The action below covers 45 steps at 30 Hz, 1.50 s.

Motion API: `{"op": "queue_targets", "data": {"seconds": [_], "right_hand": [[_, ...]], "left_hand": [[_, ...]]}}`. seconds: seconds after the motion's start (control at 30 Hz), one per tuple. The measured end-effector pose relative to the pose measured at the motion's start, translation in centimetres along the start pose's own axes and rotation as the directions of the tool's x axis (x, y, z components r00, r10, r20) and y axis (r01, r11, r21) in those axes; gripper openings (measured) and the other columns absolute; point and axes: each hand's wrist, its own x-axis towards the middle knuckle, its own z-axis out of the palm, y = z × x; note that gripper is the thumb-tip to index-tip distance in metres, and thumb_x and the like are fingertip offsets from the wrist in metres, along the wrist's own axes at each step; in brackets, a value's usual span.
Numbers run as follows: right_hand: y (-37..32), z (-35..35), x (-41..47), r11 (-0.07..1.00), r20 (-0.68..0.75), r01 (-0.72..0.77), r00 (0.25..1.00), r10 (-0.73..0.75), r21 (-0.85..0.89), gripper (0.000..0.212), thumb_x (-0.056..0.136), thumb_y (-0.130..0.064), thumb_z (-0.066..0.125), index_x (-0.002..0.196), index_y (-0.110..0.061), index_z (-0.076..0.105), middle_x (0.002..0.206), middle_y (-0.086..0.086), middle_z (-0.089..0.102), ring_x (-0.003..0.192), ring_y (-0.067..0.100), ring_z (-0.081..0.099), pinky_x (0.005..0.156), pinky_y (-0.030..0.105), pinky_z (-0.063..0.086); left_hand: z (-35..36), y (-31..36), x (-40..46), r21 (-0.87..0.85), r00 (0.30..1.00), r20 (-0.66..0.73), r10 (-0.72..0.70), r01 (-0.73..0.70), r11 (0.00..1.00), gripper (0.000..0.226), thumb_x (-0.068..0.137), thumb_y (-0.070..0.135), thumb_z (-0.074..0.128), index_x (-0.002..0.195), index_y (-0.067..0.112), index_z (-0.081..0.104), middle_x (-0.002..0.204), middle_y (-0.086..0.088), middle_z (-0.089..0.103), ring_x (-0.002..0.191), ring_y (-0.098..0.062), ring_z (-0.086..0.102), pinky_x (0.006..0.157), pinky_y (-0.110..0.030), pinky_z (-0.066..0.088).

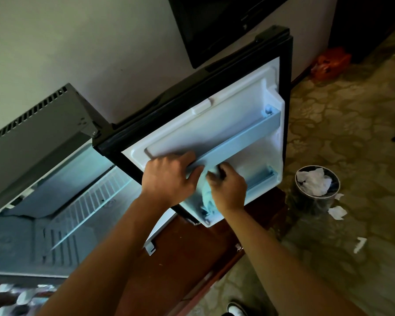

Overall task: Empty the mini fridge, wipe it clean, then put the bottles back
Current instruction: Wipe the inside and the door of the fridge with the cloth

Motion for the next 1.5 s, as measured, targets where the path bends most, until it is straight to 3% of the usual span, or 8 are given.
{"op": "queue_targets", "data": {"seconds": [0.17,0.4,0.63,0.8,0.93,1.1,1.3,1.5], "right_hand": [[1.7,-2.2,3.0,0.990,-0.074,-0.138,0.987,0.141,0.040,0.019,0.080,-0.028,0.071,0.079,-0.012,0.060,0.071,0.002,0.063,0.070,0.029,0.059,0.059,0.032,0.040],[0.5,-0.6,1.1,0.995,-0.018,-0.097,0.995,0.098,0.034,0.018,0.082,-0.026,0.070,0.081,-0.015,0.056,0.074,0.004,0.062,0.074,0.032,0.058,0.061,0.035,0.040],[-0.5,2.4,-2.9,0.999,0.255,-0.017,0.967,0.027,-0.040,0.017,0.078,-0.026,0.065,0.084,-0.021,0.050,0.078,-0.002,0.063,0.078,0.026,0.061,0.066,0.034,0.045],[0.0,1.4,-1.6,0.999,0.121,-0.029,0.992,0.033,-0.033,0.012,0.079,-0.022,0.067,0.085,-0.015,0.060,0.081,0.005,0.067,0.080,0.031,0.061,0.068,0.035,0.046],[0.7,-0.6,0.7,0.993,-0.032,-0.115,0.993,0.116,0.028,0.010,0.079,-0.019,0.070,0.082,-0.014,0.061,0.078,0.009,0.066,0.075,0.033,0.059,0.062,0.029,0.035],[1.7,-3.6,4.3,0.980,-0.195,-0.188,0.961,0.196,0.061,0.009,0.081,-0.017,0.068,0.084,-0.011,0.063,0.076,0.001,0.059,0.075,0.027,0.058,0.062,0.023,0.029],[1.1,-1.9,2.8,0.978,-0.121,-0.201,0.971,0.207,0.059,0.017,0.083,-0.016,0.066,0.099,-0.011,0.063,0.093,0.008,0.069,0.085,0.029,0.061,0.069,0.028,0.040],[0.2,1.0,-0.7,0.989,0.014,-0.126,0.992,0.125,0.082,0.015,0.080,-0.017,0.069,0.086,-0.016,0.056,0.082,0.006,0.066,0.079,0.031,0.060,0.067,0.035,0.046]], "left_hand": [[-0.1,0.2,0.1,-0.010,1.000,-0.013,0.003,-0.003,1.000,0.027,0.084,0.045,0.062,0.072,0.020,0.060,0.062,-0.001,0.062,0.055,-0.032,0.061,0.051,-0.026,0.035],[0.1,0.2,0.3,0.012,1.000,-0.004,0.009,-0.009,1.000,0.026,0.080,0.043,0.064,0.069,0.021,0.057,0.058,0.000,0.060,0.051,-0.030,0.059,0.053,-0.024,0.030],[0.0,0.1,0.0,0.004,1.000,0.014,0.004,-0.004,1.000,0.028,0.082,0.046,0.062,0.070,0.022,0.052,0.057,0.003,0.056,0.052,-0.028,0.057,0.052,-0.023,0.028],[-0.1,0.0,0.0,-0.007,1.000,0.000,-0.007,0.007,1.000,0.029,0.081,0.045,0.063,0.069,0.021,0.053,0.057,0.000,0.058,0.052,-0.031,0.058,0.052,-0.024,0.030],[-0.1,0.0,0.0,-0.003,1.000,0.000,-0.006,0.006,1.000,0.028,0.082,0.046,0.062,0.072,0.020,0.058,0.061,-0.001,0.062,0.055,-0.032,0.061,0.053,-0.026,0.032],[0.0,-0.1,-0.1,-0.005,1.000,0.002,-0.012,0.012,1.000,0.029,0.083,0.047,0.060,0.073,0.020,0.059,0.062,-0.001,0.062,0.056,-0.032,0.061,0.053,-0.026,0.030],[0.1,0.2,0.1,-0.021,1.000,0.011,-0.019,0.019,1.000,0.028,0.083,0.047,0.060,0.074,0.021,0.058,0.062,0.000,0.061,0.057,-0.032,0.060,0.053,-0.027,0.033],[0.1,0.2,0.1,-0.010,0.999,0.013,-0.048,0.048,0.999,0.030,0.083,0.050,0.058,0.077,0.021,0.062,0.066,-0.002,0.065,0.060,-0.033,0.063,0.052,-0.030,0.044]]}}
